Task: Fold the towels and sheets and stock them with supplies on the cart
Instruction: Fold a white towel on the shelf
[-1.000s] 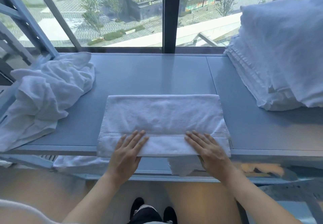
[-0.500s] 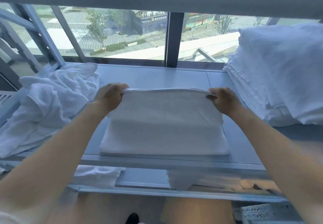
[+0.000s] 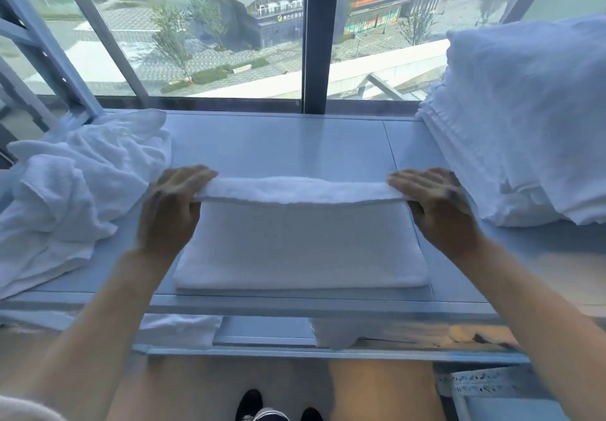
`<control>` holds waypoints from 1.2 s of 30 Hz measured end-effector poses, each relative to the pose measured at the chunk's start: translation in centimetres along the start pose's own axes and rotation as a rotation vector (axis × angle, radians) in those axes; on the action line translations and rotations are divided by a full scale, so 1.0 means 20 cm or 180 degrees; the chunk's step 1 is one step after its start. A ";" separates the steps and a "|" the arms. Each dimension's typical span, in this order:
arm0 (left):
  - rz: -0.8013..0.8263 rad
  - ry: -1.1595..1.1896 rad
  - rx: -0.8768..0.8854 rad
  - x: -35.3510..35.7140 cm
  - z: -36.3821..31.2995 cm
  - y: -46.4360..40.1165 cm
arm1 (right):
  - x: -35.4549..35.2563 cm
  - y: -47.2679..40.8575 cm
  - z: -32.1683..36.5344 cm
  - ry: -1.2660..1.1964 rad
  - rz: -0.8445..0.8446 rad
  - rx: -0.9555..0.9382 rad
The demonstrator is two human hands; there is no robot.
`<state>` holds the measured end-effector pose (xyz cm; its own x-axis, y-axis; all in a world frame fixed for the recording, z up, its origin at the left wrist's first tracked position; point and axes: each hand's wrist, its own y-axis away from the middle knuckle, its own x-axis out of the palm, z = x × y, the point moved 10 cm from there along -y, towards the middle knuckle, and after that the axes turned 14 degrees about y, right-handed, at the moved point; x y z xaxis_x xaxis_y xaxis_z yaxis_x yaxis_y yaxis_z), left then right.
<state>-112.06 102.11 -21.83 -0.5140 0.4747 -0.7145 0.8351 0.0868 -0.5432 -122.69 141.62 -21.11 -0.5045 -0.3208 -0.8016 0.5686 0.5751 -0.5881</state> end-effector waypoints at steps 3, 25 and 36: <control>0.0606 -0.0046 -0.0216 0.23 0.08 0.34 | 0.21 0.34 0.12 -0.0005 0.0496 -0.0185; 0.1935 -0.0004 -0.0475 0.93 -0.25 0.21 | 0.69 0.15 0.69 -0.0506 0.2030 0.0192; 0.1798 -0.0454 -0.1076 0.77 0.51 0.25 | 0.87 0.30 0.00 -0.0019 0.2198 0.0922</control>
<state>-117.82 101.00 -40.03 0.0185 0.4094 -0.9122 0.9868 0.1393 0.0825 -128.13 139.47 -38.57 0.0323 0.0367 -0.9988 0.9035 0.4262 0.0448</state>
